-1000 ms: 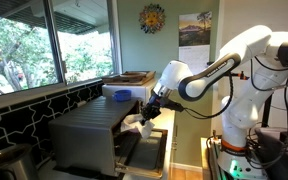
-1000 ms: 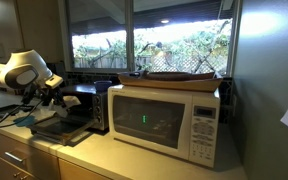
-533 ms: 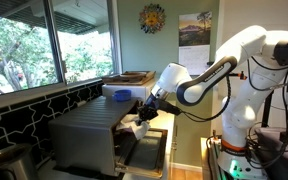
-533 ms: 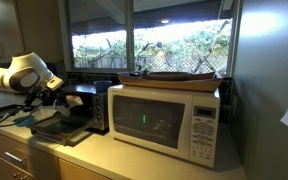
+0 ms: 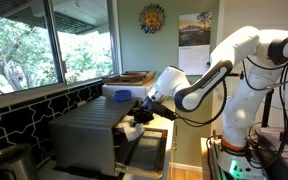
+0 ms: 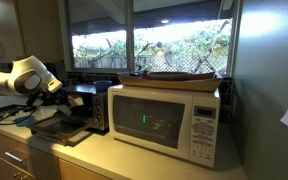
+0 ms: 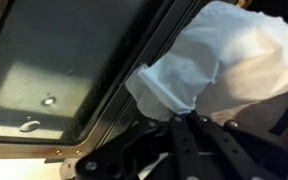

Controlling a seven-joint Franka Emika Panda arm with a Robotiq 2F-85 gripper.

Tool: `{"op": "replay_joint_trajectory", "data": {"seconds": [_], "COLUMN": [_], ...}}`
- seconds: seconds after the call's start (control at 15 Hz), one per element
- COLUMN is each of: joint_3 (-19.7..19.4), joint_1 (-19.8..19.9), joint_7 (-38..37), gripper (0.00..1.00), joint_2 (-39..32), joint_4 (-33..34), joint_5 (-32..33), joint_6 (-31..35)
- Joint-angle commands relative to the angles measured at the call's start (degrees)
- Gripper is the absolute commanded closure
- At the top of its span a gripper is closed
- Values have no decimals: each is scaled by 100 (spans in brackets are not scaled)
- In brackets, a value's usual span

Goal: Cover the paper towel on the purple bowl and then put it in the oven

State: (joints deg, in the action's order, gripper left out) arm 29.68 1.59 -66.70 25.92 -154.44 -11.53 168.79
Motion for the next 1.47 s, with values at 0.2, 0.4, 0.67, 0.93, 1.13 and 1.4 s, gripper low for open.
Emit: {"op": "replay_joint_trajectory", "data": {"seconds": [0.2, 0.4, 0.67, 0.93, 1.13, 1.4], "joint_3": [906, 1291, 1732, 2054, 2082, 1855], "joint_1": [940, 1289, 1660, 1987, 2015, 1758], "joint_7": [-921, -1159, -1272, -1269, -1171, -728], "gripper": [99, 99, 89, 53, 33, 4], "joint_2": [-279, -330, -357, -296, -229, -186], "joint_4": [175, 228, 267, 313, 258, 83], "joint_5": [230, 186, 217, 175, 129, 204], "joint_6": [539, 624, 787, 1031, 1150, 1421]}}
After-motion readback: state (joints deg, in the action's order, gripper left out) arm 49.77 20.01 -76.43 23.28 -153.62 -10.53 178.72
